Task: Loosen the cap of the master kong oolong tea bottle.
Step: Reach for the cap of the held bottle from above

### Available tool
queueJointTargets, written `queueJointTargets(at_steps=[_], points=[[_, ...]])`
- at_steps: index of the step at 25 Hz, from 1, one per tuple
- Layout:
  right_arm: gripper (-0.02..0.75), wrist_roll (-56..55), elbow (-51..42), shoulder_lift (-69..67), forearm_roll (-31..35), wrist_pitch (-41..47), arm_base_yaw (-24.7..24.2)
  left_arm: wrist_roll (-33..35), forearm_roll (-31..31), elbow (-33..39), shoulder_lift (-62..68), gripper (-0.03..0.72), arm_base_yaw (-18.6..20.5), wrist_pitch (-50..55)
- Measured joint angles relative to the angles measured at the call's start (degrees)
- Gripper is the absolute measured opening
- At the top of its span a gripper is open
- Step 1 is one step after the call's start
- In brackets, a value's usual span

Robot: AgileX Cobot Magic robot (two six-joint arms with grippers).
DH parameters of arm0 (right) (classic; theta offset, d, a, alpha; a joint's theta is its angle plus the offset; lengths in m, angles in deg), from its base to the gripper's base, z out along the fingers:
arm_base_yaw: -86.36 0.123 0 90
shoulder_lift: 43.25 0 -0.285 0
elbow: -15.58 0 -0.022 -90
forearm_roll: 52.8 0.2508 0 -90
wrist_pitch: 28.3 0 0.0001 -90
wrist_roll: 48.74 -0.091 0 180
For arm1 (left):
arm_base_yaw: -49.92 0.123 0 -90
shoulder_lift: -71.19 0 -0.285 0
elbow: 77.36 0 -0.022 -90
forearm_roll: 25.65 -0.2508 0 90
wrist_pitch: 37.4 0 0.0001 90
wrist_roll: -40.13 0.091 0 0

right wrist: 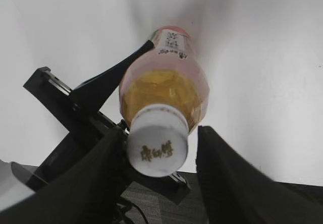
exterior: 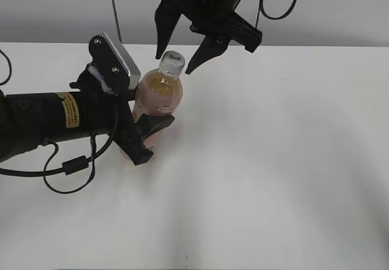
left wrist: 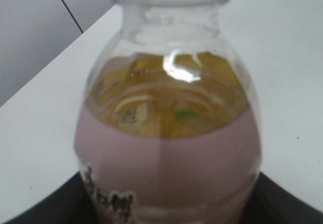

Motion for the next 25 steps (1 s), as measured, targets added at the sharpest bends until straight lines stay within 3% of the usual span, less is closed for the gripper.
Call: queueJointTargets(at_steps=[11,25], points=[[0.352,0.00,0.00,0.00,-0.76,-1.26,0.00,0.00,0.00,0.00,0.00,0.407,0.00,0.00],[0.278,0.21,0.00,0.00,-0.76,-1.26,0.00,0.00,0.06,0.00,0.00,0.407,0.00,-0.04]])
